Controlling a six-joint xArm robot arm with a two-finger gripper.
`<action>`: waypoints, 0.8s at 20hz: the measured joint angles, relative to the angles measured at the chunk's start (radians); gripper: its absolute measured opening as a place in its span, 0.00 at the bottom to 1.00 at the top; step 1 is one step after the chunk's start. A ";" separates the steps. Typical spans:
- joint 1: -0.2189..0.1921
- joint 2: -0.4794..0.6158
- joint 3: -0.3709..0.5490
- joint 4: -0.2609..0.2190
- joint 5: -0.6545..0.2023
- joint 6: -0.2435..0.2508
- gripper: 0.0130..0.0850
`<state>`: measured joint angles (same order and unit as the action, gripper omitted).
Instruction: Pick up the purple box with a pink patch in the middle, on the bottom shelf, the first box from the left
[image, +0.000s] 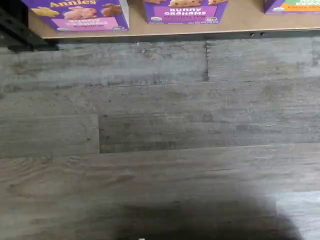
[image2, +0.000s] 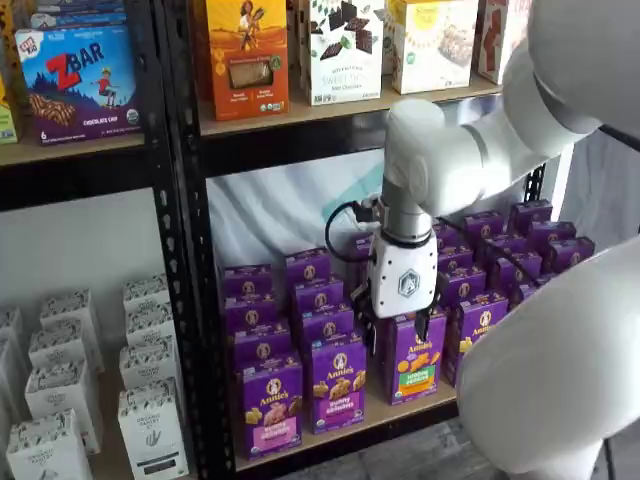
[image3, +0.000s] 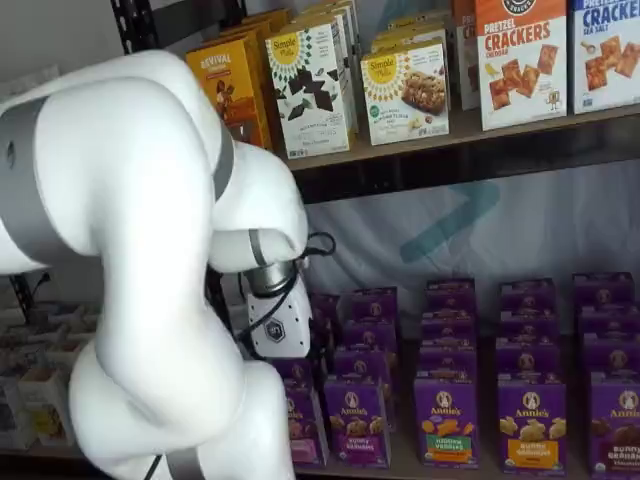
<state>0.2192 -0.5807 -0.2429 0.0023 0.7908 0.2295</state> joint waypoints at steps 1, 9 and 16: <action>0.006 0.028 0.005 -0.009 -0.035 0.012 1.00; 0.036 0.255 0.013 -0.070 -0.305 0.094 1.00; 0.046 0.413 -0.032 -0.136 -0.408 0.166 1.00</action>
<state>0.2651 -0.1675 -0.2749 -0.1335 0.3827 0.3957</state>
